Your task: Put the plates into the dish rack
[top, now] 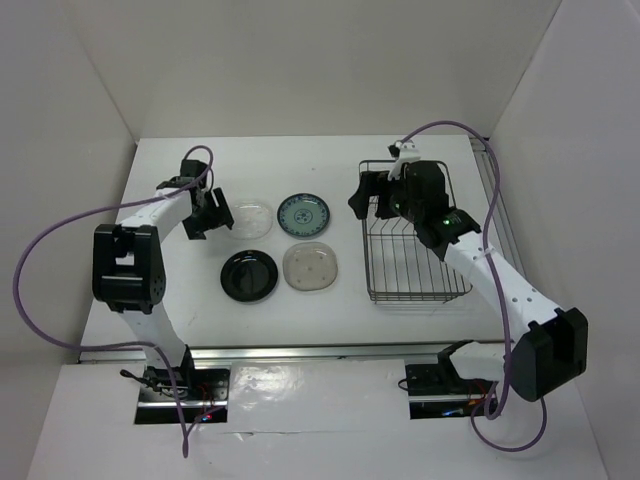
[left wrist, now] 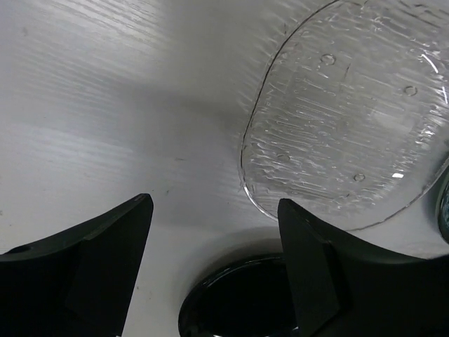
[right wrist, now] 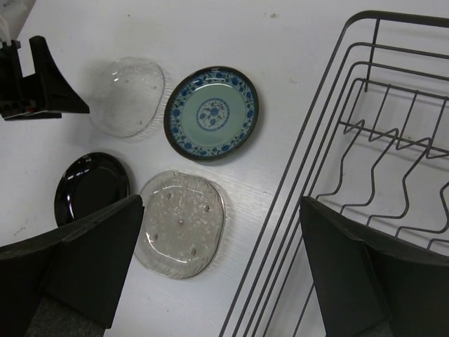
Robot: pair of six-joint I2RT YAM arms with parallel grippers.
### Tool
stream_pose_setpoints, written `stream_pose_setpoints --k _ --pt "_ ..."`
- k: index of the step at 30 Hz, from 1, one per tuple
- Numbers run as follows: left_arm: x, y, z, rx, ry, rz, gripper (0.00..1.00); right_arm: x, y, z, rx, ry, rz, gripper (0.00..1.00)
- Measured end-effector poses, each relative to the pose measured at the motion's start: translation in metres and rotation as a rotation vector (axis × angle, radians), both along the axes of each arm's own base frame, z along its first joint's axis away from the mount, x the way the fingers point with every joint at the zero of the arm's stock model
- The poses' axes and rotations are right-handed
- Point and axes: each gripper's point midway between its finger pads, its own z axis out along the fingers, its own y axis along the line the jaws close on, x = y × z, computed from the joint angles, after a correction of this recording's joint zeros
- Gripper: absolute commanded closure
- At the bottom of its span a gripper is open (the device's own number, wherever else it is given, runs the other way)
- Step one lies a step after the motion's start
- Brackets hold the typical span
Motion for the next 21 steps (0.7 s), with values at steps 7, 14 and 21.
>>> stream_pose_setpoints --k 7,14,21 --pt "0.035 -0.002 -0.001 0.0 -0.024 -0.018 0.29 -0.001 0.01 -0.012 -0.002 0.024 0.035 0.01" --pt "0.047 -0.001 -0.016 0.028 -0.005 -0.027 0.29 -0.005 0.013 -0.022 -0.012 0.037 0.047 0.01" --pt "0.036 -0.003 -0.041 0.063 0.077 -0.038 0.47 -0.006 0.013 -0.024 -0.015 0.04 0.048 0.01"
